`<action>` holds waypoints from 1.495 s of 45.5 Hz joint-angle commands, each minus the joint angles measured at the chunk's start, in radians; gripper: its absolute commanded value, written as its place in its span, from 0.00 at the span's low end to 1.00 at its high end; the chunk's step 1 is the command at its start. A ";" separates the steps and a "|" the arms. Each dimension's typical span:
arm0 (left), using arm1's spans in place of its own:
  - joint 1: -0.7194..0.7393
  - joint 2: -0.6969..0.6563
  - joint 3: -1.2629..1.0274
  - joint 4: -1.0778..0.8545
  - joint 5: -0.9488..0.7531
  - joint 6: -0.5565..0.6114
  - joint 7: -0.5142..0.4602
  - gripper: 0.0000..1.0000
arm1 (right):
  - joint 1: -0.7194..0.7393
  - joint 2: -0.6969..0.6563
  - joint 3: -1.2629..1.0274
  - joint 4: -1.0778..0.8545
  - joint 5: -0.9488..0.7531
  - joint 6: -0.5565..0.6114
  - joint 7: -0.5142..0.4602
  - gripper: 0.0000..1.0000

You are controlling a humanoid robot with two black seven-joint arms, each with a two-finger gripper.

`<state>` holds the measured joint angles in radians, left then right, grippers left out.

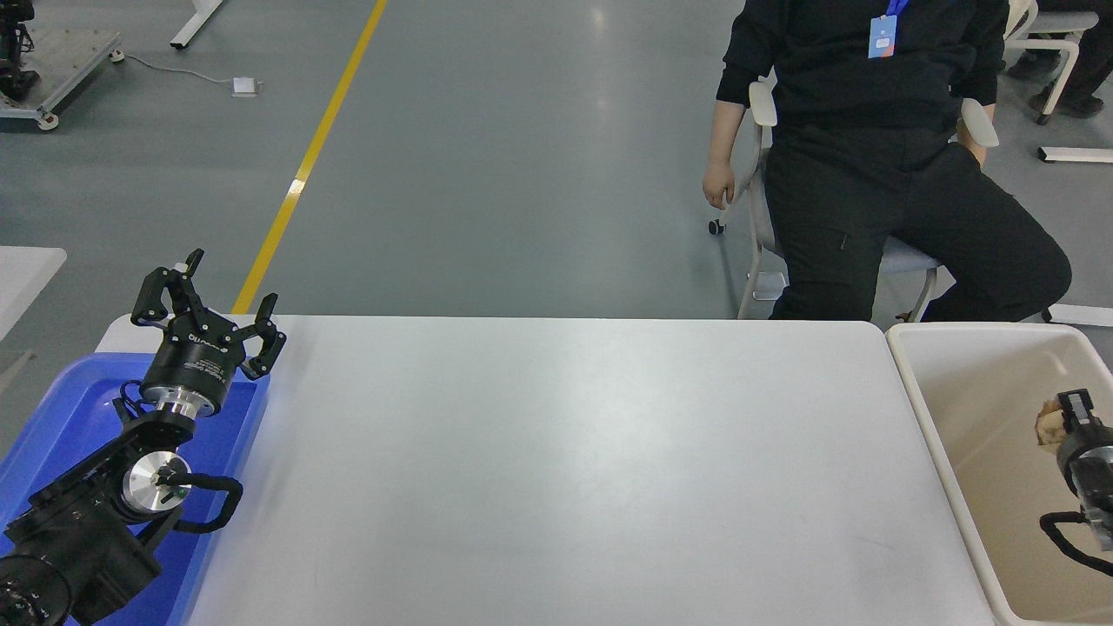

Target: Clean the table surface

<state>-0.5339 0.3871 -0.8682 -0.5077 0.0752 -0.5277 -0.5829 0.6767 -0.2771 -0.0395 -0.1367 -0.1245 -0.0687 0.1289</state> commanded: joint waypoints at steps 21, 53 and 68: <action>0.000 0.001 0.000 0.000 0.000 0.000 0.000 1.00 | -0.011 0.006 -0.017 0.003 0.000 -0.100 -0.002 0.90; 0.000 -0.001 0.000 0.000 0.000 0.000 0.000 1.00 | 0.273 -0.146 0.127 0.130 -0.006 -0.097 0.002 0.99; 0.000 0.001 0.000 0.000 0.000 0.000 0.000 1.00 | 0.422 -0.289 0.481 0.491 -0.007 -0.095 0.008 0.99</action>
<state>-0.5338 0.3874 -0.8682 -0.5078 0.0752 -0.5277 -0.5829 0.9990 -0.4648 0.2118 0.1193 -0.1310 -0.1654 0.1344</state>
